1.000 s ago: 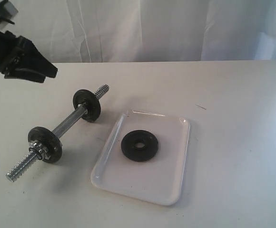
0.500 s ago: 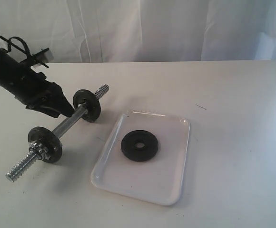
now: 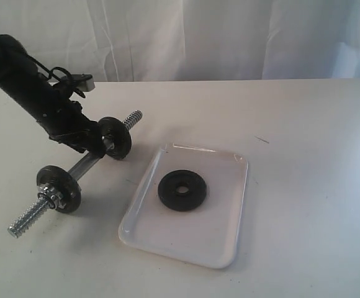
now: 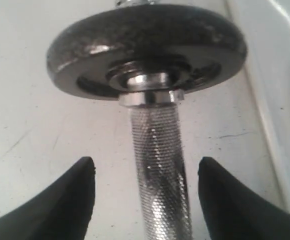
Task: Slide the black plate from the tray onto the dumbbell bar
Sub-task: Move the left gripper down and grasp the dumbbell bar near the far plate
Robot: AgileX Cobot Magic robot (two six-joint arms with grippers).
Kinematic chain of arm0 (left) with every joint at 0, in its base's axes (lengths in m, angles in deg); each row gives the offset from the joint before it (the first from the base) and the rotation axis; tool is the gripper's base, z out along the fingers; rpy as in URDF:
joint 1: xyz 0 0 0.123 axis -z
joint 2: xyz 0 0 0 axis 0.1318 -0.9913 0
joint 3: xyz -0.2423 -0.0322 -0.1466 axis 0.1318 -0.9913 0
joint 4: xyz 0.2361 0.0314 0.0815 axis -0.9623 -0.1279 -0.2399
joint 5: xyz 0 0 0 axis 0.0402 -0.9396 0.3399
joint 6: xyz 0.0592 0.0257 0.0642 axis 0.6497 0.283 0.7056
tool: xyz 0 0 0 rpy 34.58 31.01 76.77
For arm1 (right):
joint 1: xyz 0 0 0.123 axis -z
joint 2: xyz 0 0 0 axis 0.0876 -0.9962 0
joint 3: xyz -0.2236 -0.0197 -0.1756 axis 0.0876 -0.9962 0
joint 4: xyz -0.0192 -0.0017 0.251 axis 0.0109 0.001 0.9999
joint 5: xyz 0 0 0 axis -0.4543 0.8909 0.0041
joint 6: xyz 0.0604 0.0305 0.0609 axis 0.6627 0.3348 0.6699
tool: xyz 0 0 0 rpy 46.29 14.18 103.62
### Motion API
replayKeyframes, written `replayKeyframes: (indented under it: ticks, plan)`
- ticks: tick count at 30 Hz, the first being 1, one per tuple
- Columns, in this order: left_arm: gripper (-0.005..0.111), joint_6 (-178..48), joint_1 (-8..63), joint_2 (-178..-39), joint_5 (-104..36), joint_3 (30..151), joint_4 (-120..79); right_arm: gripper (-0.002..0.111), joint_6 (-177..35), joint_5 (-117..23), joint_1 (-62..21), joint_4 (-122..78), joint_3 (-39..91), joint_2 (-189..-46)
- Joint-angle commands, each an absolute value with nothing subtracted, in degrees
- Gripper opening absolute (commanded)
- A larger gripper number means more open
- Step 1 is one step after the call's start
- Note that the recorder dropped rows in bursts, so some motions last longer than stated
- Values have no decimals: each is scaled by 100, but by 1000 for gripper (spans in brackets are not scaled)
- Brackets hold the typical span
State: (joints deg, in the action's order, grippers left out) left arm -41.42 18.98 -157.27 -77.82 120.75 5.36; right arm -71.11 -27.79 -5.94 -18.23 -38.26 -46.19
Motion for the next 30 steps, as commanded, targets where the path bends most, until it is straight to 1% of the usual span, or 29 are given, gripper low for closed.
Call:
replayKeyframes:
  ticks: [1, 8, 12, 17, 19, 21, 22, 27, 28, 29, 30]
  plan:
    - [64, -4411, 1939, -16009, -8289, 12329, 268, 0, -7088, -2814, -577, -1849, -3855, -4582]
    - [64, -4384, 2138, -16149, -8264, 12356, 252, 0, -7088, -2814, -577, -1849, -3855, -4582]
    - [64, -4384, 2266, -16149, -8024, 12356, 214, 0, -7088, -2814, -577, -1849, -3855, -4582]
    - [64, -4422, 2302, -16294, -8065, 12356, 151, 0, -7088, -2814, -577, -1849, -3855, -4582]
    - [62, -4511, 2302, -16338, -8092, 12356, 151, 0, -7088, -2814, -577, -1849, -3855, -4582]
    - [56, -4533, 2302, -16351, -8092, 12356, 151, 0, -7088, -2814, -577, -1849, -3855, -4582]
    - [50, -4533, 2302, -16351, -8092, 12356, 151, 0, -7088, -2814, -577, -1849, -3855, -4582]
    - [14, -4506, 2302, -16351, -8180, 12356, 151, 0, -7088, -2814, -577, -1849, -3855, -4582]
    - [6, -4487, 2302, -16351, -8190, 12356, 151, 0, -7088, -2814, -577, -1849, -3855, -4582]
    - [0, -4422, 2302, -16351, -8190, 12356, 151, 0, -7088, -2814, -577, -1849, -3855, -4582]
    - [0, -4362, 2302, -16351, -8190, 12356, 178, 0, -7088, -2814, -577, -1849, -3855, -4582]
